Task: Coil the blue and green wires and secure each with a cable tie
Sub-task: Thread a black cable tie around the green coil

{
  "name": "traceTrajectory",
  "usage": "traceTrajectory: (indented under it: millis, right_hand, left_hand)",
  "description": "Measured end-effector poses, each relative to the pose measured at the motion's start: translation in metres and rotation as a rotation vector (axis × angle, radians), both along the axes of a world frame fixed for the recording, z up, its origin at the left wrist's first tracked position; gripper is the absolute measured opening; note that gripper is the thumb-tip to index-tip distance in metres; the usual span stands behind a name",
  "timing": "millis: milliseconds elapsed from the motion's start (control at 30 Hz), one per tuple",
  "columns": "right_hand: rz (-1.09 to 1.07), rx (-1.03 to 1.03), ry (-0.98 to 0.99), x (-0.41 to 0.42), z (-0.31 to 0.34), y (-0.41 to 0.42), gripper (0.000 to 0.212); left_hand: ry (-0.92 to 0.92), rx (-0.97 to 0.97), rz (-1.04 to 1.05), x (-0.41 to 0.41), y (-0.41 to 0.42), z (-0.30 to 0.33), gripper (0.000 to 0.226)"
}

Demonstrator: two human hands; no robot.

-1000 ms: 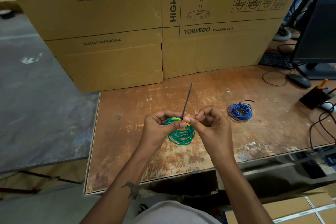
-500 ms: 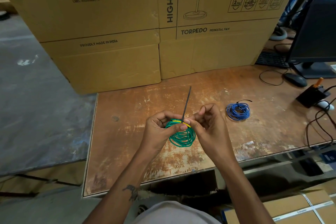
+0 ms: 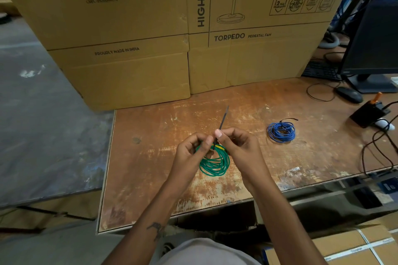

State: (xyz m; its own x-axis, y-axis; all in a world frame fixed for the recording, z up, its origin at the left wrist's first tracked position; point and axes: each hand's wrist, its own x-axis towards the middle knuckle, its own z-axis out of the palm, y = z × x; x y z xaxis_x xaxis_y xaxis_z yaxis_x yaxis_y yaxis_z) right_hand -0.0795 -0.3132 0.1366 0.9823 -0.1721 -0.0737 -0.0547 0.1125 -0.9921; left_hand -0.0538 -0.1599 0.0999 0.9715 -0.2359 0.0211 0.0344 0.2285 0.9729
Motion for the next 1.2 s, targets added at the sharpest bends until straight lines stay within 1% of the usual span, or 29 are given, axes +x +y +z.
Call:
traceTrajectory:
  millis: [167,400,533,567,633,667,733,767,833,933,1033,1100,1200]
  right_hand:
    - [-0.029,0.007,0.013,0.003,-0.007,0.001,0.017]
    - [-0.134,0.069,0.021,0.004,-0.018,0.005,0.018]
    - [-0.065,-0.080,0.045,0.002,-0.019,-0.013,0.015]
    - [-0.031,-0.108,0.064,0.002,-0.019,-0.020,0.018]
    - [0.054,-0.157,0.101,0.000,-0.022,-0.032,0.031]
    - [0.086,-0.220,0.116,0.000,-0.026,-0.037,0.034]
    - [0.103,-0.377,0.125,0.001,-0.036,-0.048,0.031]
    - [0.088,-0.415,0.120,0.001,-0.041,-0.054,0.027]
    - [0.015,-0.426,0.108,0.004,-0.046,-0.069,0.023]
    - [-0.082,-0.392,0.121,0.012,-0.048,-0.091,0.023]
    - [-0.181,-0.410,0.151,0.027,-0.059,-0.116,0.021]
    - [-0.220,-0.436,0.166,0.034,-0.068,-0.130,0.021]
    - [-0.278,-0.432,0.157,0.042,-0.083,-0.149,0.024]
  left_hand:
    - [0.047,-0.002,-0.009,0.003,-0.006,0.000,0.021]
    - [0.057,-0.004,0.020,0.006,-0.017,-0.007,0.025]
    - [0.066,0.037,0.063,0.006,-0.025,-0.009,0.013]
    - [0.081,0.047,0.090,0.007,-0.028,-0.012,0.011]
    - [0.127,0.042,0.127,0.007,-0.035,-0.017,0.016]
    - [0.151,0.040,0.130,0.007,-0.039,-0.019,0.021]
    - [0.200,0.027,0.141,0.009,-0.049,-0.023,0.025]
    - [0.224,0.016,0.144,0.011,-0.056,-0.022,0.026]
    - [0.253,-0.002,0.123,0.016,-0.069,-0.021,0.025]
    - [0.254,0.098,0.041,0.027,-0.085,-0.026,0.022]
    - [0.328,0.140,-0.009,0.036,-0.104,-0.034,0.029]
    - [0.296,0.157,0.012,0.044,-0.120,-0.043,0.025]
    - [0.195,0.256,0.063,0.056,-0.144,-0.061,0.009]
